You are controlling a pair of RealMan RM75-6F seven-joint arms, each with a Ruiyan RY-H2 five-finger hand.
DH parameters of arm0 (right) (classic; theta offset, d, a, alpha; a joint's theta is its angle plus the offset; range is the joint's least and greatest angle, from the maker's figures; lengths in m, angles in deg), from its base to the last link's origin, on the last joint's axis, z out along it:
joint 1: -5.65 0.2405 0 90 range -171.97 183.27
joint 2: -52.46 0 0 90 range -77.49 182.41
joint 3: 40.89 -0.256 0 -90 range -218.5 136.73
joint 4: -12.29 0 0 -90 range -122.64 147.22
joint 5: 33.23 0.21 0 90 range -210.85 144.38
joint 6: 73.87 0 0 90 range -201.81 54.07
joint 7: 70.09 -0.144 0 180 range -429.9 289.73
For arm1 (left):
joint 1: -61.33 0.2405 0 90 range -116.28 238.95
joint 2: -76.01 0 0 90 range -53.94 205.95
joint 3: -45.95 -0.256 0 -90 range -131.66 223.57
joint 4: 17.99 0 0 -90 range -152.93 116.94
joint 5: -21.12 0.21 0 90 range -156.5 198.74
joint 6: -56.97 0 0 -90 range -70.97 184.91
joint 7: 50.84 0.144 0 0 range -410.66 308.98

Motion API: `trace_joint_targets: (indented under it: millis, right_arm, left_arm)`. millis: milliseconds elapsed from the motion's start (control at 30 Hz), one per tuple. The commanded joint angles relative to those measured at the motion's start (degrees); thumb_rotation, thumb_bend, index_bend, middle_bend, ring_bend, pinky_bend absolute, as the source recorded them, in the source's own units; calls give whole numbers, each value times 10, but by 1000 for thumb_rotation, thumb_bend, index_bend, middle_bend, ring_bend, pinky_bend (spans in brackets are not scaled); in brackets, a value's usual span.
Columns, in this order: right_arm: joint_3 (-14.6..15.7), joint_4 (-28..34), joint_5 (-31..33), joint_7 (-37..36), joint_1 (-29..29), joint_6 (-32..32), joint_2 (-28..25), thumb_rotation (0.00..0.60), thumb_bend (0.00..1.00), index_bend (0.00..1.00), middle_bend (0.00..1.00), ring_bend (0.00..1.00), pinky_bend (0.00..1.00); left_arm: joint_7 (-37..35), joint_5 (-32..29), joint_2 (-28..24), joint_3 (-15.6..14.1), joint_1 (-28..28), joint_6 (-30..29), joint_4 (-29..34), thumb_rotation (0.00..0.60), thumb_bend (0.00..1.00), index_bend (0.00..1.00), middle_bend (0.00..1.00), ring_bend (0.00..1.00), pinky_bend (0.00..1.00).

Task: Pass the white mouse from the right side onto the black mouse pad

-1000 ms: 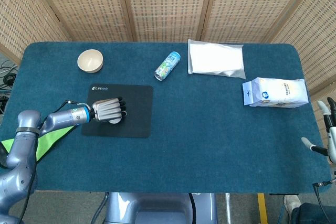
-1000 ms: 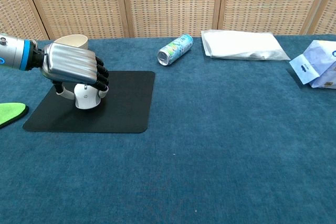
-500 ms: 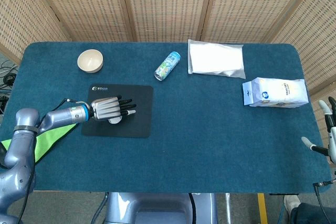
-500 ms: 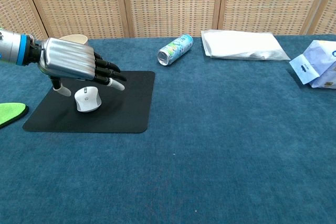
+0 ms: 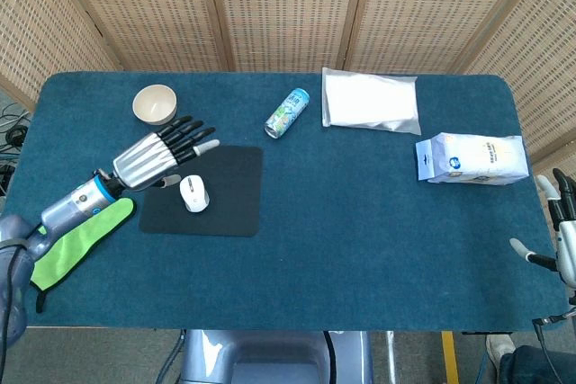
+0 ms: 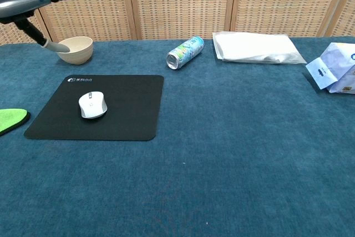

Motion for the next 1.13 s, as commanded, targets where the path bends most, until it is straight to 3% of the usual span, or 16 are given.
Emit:
trace_joint_targets:
  millis: [33,167,267,367,433,600,833,1133]
  right_arm:
    - [3,10,-6,7,-1,-2,-4,600,0,0,0,0,0]
    - [3,27,-8,21,-4,-7,-9,600,0,0,0,0,0]
    - [5,46,-12,38,-6,-11,-15,600,0,0,0,0,0]
    - [8,63,-14,53,-8,-10,-22,600,0,0,0,0,0]
    - [10,72,-16,60,-9,-9,-26,600,0,0,0,0,0]
    - [14,112,-13,97,-17,-13,-39,600,0,0,0,0,0]
    - [20,166,1,135,-34,-17,-61,600,0,0,0,0,0]
    - [26,190,-8,150,-43,-24,-74,600,0,0,0,0,0]
  left_arm:
    - [22,-91,-53,59,99,7,157,600,161,0,0,0,1]
    - [141,-142,-150,71,165,1,404,600,161,0,0,0,0]
    - [226,-212,-229,78,216,11,610,600,161,0,0,0,0]
    - [280,-270,-283,84,254,5,755,600,160,0,0,0,0]
    - [304,-286,-305,84,273,-7,808,600,160,0,0,0,0]
    - [355,-283,-336,71,324,-52,875,600,158,0,0,0,0]
    - [398,-242,-323,67,372,-108,862,600,138,0,0,0,0]
    - [432,-202,-331,70,384,-93,863,600,128,0,0,0,0]
